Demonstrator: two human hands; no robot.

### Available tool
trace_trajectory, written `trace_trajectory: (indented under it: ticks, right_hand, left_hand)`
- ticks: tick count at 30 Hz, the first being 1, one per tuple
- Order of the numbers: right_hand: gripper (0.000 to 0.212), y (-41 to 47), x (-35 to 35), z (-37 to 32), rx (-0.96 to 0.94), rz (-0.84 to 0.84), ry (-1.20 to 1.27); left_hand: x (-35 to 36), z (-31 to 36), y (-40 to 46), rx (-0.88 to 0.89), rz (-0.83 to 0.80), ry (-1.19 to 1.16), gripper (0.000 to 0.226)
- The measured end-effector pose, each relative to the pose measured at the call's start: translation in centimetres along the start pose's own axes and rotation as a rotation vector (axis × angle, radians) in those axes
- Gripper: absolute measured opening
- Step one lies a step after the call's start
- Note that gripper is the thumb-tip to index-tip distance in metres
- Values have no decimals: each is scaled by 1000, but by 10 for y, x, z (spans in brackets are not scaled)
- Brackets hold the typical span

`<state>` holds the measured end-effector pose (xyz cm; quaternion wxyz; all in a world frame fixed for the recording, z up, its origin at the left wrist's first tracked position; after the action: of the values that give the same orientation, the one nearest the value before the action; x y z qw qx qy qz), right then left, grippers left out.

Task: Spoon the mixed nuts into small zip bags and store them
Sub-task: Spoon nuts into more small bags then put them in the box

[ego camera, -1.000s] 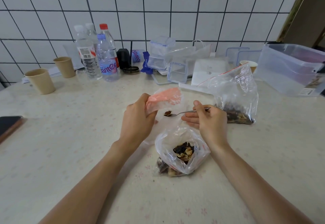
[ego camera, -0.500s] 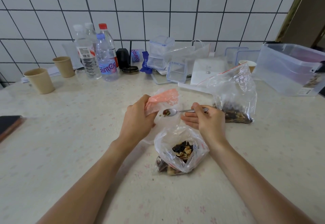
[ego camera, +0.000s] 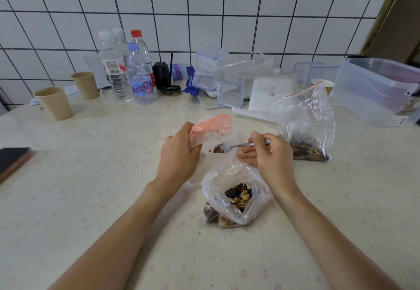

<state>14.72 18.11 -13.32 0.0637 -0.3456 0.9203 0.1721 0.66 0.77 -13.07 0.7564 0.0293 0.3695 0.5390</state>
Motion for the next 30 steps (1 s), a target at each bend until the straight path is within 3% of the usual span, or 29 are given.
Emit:
trace_trajectory:
  ticks: [4,12,21,30]
  right_hand:
    - [31,-3,-1,-6,-67,14,-98]
    - [31,-2,7,4,48,-62,-12]
    - [32,-3,8,10,363,-143,307]
    - [25,-4,-4,7,435,-80,468]
  left_hand:
    - [3,-3,0,-90,8,-44,15]
    - [8,-6,0,-223,-67,-169,14]
    - [7,-4,-1,-285,-116,-280,20]
    - [-1,-7,-1,-387,-29,-397,25]
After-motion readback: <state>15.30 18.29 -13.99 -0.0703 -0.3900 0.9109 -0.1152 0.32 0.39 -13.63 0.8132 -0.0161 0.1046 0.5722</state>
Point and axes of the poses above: each hand's wrist, its own y-axis towards the middle knuckle, its own x-axis out of the palm, z = x × y, the point moved 5 cm from there along y, towards the middle knuckle, and after that the axes turned 8 degrees about -y, right-handed, at the moved point
